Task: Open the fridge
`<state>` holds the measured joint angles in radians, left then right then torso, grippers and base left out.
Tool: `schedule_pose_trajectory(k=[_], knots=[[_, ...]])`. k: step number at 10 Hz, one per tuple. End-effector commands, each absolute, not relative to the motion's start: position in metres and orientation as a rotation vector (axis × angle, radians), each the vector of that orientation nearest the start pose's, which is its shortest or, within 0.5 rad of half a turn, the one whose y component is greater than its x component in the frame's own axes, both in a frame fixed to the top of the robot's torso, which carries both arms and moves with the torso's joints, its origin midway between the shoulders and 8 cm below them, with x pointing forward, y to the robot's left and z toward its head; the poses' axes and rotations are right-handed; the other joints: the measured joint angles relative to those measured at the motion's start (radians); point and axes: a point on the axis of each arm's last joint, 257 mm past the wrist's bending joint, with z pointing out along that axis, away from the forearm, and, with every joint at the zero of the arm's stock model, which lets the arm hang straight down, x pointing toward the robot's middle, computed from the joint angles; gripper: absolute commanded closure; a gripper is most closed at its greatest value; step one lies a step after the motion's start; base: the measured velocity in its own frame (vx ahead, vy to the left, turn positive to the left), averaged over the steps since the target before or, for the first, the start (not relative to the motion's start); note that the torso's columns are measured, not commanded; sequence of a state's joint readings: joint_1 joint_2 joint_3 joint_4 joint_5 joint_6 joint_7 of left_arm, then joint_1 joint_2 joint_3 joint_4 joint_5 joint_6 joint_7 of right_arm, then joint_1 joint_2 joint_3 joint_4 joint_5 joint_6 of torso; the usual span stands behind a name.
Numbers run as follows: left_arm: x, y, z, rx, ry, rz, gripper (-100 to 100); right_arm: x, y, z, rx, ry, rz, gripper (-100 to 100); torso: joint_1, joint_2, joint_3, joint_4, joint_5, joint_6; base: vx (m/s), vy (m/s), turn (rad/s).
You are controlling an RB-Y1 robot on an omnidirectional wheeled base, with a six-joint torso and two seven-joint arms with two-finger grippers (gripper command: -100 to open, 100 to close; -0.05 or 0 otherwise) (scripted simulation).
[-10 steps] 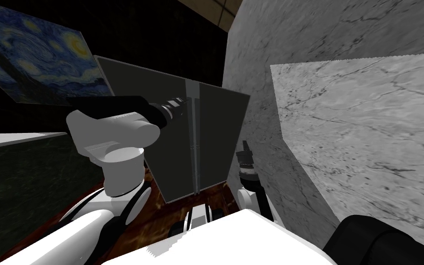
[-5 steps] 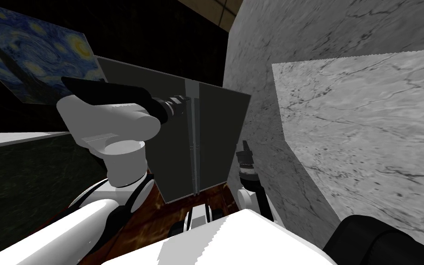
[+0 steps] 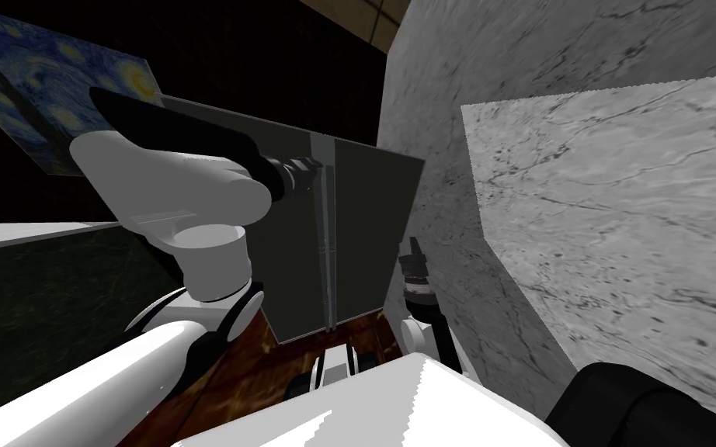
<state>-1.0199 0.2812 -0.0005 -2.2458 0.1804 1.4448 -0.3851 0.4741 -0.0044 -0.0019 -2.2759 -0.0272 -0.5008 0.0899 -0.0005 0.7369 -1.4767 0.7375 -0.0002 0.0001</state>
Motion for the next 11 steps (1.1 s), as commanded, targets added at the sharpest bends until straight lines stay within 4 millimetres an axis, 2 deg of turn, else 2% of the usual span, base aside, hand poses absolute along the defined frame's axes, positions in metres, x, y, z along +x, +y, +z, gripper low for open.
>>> schedule_pose_trajectory(k=[1,2,3,4,5,9,11], knots=[[0.491,0.086,0.251,-0.406,1.459,-0.914,-100,0.346,-0.280,0.031,0.622,0.606,1.248,0,0.000,0.000,0.000,0.000,0.000,0.000,0.017,-0.030,0.019],[0.488,0.084,0.260,-0.395,1.461,-0.896,-100,0.346,-0.280,0.031,0.622,0.606,1.248,0,0.001,0.001,0.001,0.000,0.000,0.000,0.019,-0.031,0.039],[0.489,0.086,0.254,-0.408,1.481,-0.883,-100,0.346,-0.280,0.031,0.622,0.606,1.248,0,0.001,0.001,0.001,0.001,0.000,0.000,0.019,-0.026,0.023],[0.486,0.085,0.261,-0.401,1.484,-0.863,-100,0.346,-0.280,0.031,0.622,0.606,1.248,0,0.000,0.000,0.000,0.000,0.000,0.001,0.019,-0.032,0.026],[0.487,0.086,0.257,-0.411,1.500,-0.853,-100,0.346,-0.280,0.031,0.622,0.606,1.248,0,-0.001,0.000,0.000,0.000,0.000,0.000,0.013,-0.027,0.024],[0.481,0.091,0.267,-0.418,1.530,-0.778,-100,0.346,-0.280,0.031,0.622,0.606,1.248,0,-0.002,-0.002,-0.001,-0.001,-0.001,0.001,0.015,-0.027,0.028],[0.480,0.094,0.266,-0.431,1.549,-0.749,-100,0.346,-0.280,0.031,0.622,0.606,1.248,0,-0.002,-0.002,-0.002,-0.001,-0.001,0.001,0.013,-0.030,0.021]])
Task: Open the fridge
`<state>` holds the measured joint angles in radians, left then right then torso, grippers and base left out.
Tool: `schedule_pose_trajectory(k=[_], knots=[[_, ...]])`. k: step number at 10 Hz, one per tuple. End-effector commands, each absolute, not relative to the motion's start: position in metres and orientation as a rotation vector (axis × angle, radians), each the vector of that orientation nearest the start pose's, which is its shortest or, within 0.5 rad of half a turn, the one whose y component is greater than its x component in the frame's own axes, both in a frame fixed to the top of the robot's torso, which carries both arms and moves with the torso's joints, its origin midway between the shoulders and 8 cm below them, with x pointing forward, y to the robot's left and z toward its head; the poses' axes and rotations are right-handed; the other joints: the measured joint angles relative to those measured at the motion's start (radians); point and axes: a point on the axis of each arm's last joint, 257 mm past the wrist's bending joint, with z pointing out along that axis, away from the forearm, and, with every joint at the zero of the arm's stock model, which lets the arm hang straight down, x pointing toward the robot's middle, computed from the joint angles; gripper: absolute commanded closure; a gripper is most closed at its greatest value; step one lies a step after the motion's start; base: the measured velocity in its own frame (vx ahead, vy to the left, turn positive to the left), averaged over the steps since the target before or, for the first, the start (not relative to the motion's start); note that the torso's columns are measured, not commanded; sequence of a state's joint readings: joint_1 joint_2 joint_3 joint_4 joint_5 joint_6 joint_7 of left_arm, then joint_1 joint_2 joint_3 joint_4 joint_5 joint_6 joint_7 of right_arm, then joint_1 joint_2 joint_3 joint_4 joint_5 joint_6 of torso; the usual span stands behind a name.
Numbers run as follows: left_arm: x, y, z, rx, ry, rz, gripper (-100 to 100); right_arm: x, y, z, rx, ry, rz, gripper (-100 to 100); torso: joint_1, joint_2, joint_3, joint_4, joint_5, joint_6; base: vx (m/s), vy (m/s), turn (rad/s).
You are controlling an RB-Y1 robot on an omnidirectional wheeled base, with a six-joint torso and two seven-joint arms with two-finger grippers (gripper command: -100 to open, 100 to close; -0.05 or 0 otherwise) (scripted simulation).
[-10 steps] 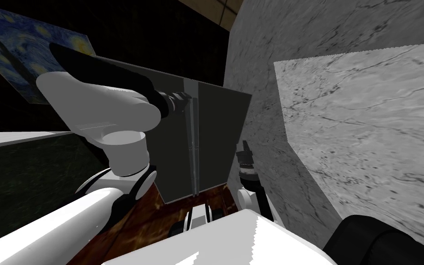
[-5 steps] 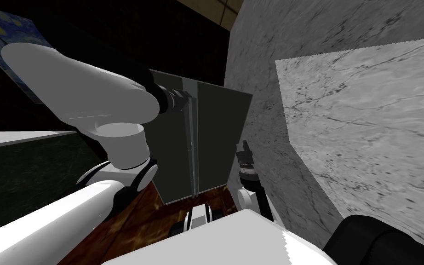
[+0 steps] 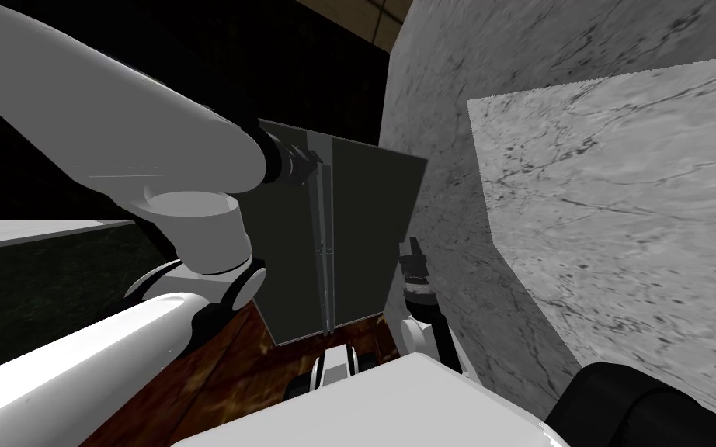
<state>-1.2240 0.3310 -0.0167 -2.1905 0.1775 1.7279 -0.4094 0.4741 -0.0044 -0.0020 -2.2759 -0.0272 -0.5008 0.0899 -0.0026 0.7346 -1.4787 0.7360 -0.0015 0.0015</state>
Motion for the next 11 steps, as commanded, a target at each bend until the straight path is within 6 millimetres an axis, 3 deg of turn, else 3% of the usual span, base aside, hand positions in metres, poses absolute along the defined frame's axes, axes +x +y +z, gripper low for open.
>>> schedule_pose_trajectory(k=[1,6,7,8,9,11], knots=[[0.478,0.097,0.268,-0.436,1.556,-0.729,-100,0.346,-0.280,0.031,0.622,0.606,1.248,0,0.000,0.000,0.000,0.000,0.000,0.000,0.016,-0.031,0.029],[0.475,0.102,0.271,-0.450,1.567,-0.693,-100,0.346,-0.280,0.031,0.622,0.606,1.248,0,0.001,-0.001,-0.001,0.000,0.000,0.000,0.007,-0.018,0.016],[0.477,0.105,0.275,-0.456,1.564,-0.690,100,0.346,-0.280,0.031,0.622,0.606,1.248,0,0.001,0.000,0.000,0.000,0.001,0.000,0.086,-0.015,-0.029],[0.476,0.104,0.274,-0.454,1.564,-0.691,100,0.346,-0.280,0.031,0.622,0.606,1.248,0,0.000,-0.004,-0.002,0.000,0.000,0.000,0.046,-0.005,0.018],[0.474,0.085,0.273,-0.409,1.587,-0.733,100,0.346,-0.280,0.031,0.622,0.606,1.248,0,0.000,-0.005,-0.005,-0.002,0.000,0.001,-0.086,0.192,-0.056],[0.471,0.067,0.273,-0.364,1.607,-0.778,100,0.346,-0.280,0.032,0.622,0.606,1.248,0,0.010,0.006,0.006,-0.003,0.005,0.000,-0.149,0.293,-0.177]])
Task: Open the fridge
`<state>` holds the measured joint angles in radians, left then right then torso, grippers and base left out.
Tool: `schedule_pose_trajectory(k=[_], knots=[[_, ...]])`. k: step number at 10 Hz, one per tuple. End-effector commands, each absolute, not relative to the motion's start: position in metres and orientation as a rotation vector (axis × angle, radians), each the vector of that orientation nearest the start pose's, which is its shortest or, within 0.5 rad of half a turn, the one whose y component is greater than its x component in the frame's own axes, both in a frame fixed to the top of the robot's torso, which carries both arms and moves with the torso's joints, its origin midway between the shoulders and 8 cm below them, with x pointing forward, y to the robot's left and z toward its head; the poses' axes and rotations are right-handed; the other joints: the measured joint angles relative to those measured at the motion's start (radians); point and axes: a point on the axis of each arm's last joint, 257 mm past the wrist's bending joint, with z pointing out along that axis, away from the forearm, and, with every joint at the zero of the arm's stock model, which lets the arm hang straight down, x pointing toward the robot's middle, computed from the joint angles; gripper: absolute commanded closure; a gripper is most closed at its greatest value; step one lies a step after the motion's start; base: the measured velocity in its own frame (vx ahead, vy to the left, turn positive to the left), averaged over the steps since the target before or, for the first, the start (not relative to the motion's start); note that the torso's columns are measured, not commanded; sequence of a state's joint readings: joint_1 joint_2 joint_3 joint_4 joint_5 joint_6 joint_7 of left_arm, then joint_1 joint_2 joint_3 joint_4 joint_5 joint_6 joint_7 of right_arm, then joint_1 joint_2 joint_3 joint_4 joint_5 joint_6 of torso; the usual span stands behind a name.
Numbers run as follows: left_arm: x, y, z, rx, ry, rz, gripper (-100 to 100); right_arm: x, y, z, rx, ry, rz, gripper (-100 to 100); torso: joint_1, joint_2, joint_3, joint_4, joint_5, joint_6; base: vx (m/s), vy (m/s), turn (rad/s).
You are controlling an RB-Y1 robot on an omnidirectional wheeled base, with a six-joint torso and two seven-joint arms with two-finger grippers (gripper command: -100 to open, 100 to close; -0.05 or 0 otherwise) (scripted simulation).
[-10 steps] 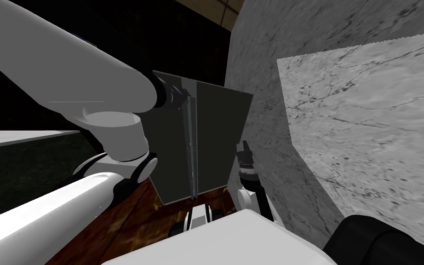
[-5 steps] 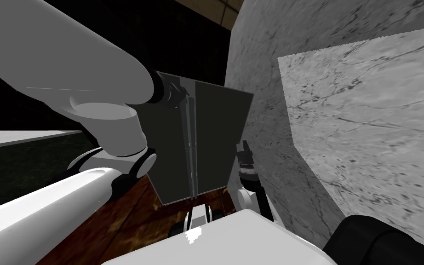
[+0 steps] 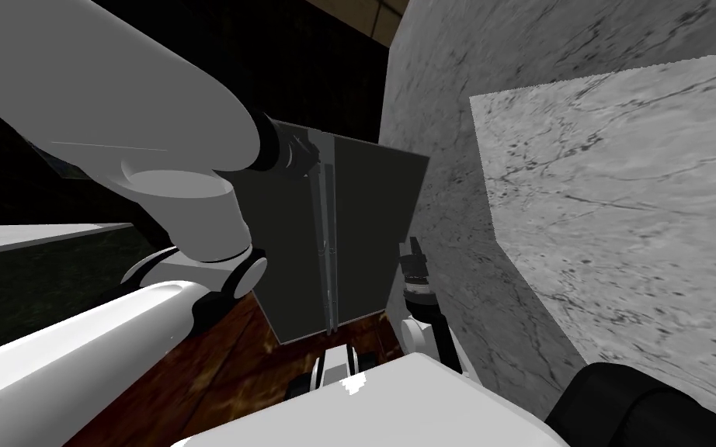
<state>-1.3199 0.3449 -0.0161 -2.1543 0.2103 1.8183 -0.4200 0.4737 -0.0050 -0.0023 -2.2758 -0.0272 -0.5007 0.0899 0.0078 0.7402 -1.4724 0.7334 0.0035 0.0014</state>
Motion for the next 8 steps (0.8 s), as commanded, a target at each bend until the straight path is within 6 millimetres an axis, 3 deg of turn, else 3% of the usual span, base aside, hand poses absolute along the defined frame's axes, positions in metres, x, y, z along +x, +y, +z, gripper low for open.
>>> schedule_pose_trajectory(k=[1,6,7,8], knots=[[0.469,0.058,0.272,-0.342,1.616,-0.801,100,0.346,-0.280,0.031,0.622,0.606,1.248,0,0.001,0.000,0.001,0.001,0.002,-0.004,-0.112,0.221,-0.107],[0.456,0.013,0.272,-0.230,1.657,-0.920,100,0.346,-0.280,0.031,0.622,0.606,1.248,0,-0.005,-0.007,-0.006,0.001,-0.002,-0.002,-0.154,0.212,-0.092],[0.456,0.018,0.276,-0.238,1.644,-0.905,100,0.346,-0.280,0.031,0.622,0.606,1.248,0,-0.008,-0.006,-0.006,0.001,-0.003,-0.002,-0.074,0.086,-0.028],[0.442,0.000,0.275,-0.187,1.663,-0.956,100,0.346,-0.280,0.031,0.622,0.606,1.248,0,-0.013,-0.010,-0.009,0.002,-0.004,-0.002,-0.025,0.156,-0.113]])
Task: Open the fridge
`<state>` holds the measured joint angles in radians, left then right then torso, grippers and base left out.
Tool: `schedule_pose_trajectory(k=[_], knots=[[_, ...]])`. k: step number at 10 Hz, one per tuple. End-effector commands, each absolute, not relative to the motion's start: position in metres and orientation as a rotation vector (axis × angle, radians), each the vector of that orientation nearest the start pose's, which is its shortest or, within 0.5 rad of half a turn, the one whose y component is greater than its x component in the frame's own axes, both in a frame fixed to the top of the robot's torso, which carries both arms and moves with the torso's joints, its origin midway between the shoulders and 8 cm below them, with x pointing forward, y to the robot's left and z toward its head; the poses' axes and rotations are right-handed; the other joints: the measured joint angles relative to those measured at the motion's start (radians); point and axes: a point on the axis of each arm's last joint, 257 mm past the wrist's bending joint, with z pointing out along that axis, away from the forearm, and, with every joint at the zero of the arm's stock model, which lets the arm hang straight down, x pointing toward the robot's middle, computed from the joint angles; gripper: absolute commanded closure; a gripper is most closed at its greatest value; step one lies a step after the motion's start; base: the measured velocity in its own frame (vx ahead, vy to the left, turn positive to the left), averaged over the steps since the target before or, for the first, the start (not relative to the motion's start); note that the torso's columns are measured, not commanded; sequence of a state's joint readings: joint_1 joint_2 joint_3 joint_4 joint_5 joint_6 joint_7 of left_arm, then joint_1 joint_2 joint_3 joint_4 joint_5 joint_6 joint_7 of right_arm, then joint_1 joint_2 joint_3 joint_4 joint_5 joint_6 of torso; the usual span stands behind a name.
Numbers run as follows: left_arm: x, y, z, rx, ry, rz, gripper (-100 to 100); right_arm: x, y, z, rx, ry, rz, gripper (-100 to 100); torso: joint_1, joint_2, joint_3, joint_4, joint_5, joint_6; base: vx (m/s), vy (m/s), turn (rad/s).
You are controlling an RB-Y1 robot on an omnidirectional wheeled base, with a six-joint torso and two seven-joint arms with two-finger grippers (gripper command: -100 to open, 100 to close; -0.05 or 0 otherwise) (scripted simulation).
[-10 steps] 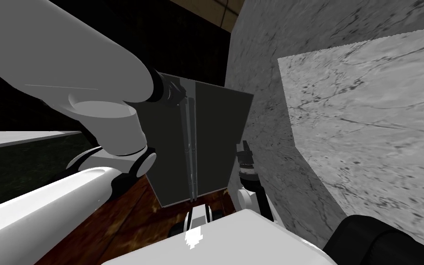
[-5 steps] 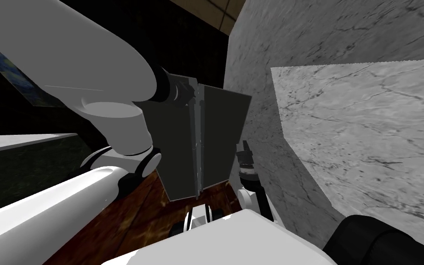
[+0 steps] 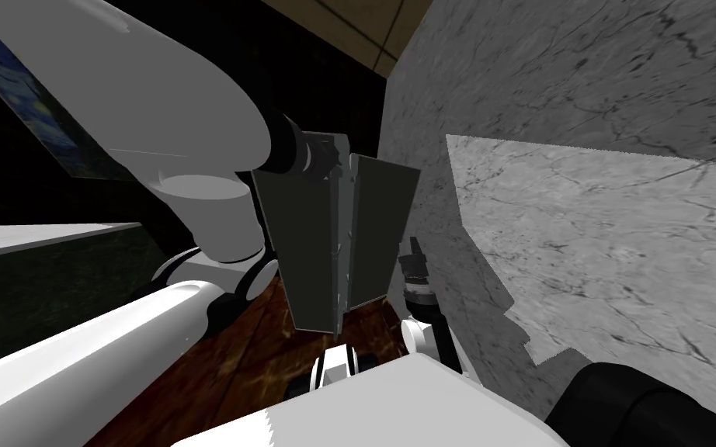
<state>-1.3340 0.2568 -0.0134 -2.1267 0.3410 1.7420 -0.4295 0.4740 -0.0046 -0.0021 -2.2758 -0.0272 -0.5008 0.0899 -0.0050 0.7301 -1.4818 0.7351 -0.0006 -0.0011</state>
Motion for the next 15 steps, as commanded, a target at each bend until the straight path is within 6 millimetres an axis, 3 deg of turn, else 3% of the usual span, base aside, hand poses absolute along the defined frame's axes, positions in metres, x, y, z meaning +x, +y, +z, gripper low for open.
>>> schedule_pose_trajectory(k=[1,9,10,12,13,14,15], knots=[[0.442,0.000,0.275,-0.187,1.663,-0.956,100,0.346,-0.280,0.031,0.622,0.606,1.247,0,0.000,-0.001,-0.001,0.000,-0.003,0.005,-0.025,0.229,-0.115],[0.381,-0.055,0.274,0.002,1.712,-1.133,100,0.346,-0.280,0.031,0.622,0.606,1.247,0,0.009,0.006,0.005,0.000,0.003,0.000,-0.046,0.231,-0.107],[0.385,-0.051,0.279,-0.008,1.699,-1.122,100,0.346,-0.280,0.031,0.622,0.606,1.247,0,0.008,0.006,0.006,0.001,0.002,0.000,-0.029,0.114,-0.034],[0.412,-0.033,0.282,-0.014,1.704,-1.112,100,0.346,-0.280,0.031,0.622,0.606,1.248,0,-0.002,0.001,-0.001,-0.001,-0.002,0.003,-0.138,0.163,-0.366],[0.416,-0.033,0.279,-0.009,1.713,-1.098,100,0.346,-0.280,0.032,0.622,0.606,1.248,0,0.004,0.002,0.000,0.000,0.000,0.002,-0.140,0.188,-0.277],[0.433,-0.021,0.279,-0.021,1.718,-1.093,100,0.346,-0.280,0.031,0.622,0.606,1.248,0,0.006,0.003,0.002,0.001,0.002,0.000,-0.109,0.153,-0.402],[0.433,-0.021,0.279,-0.015,1.717,-1.088,100,0.346,-0.280,0.031,0.622,0.606,1.248,0,0.007,0.001,0.001,-0.001,0.002,0.000,-0.108,0.108,-0.171]])
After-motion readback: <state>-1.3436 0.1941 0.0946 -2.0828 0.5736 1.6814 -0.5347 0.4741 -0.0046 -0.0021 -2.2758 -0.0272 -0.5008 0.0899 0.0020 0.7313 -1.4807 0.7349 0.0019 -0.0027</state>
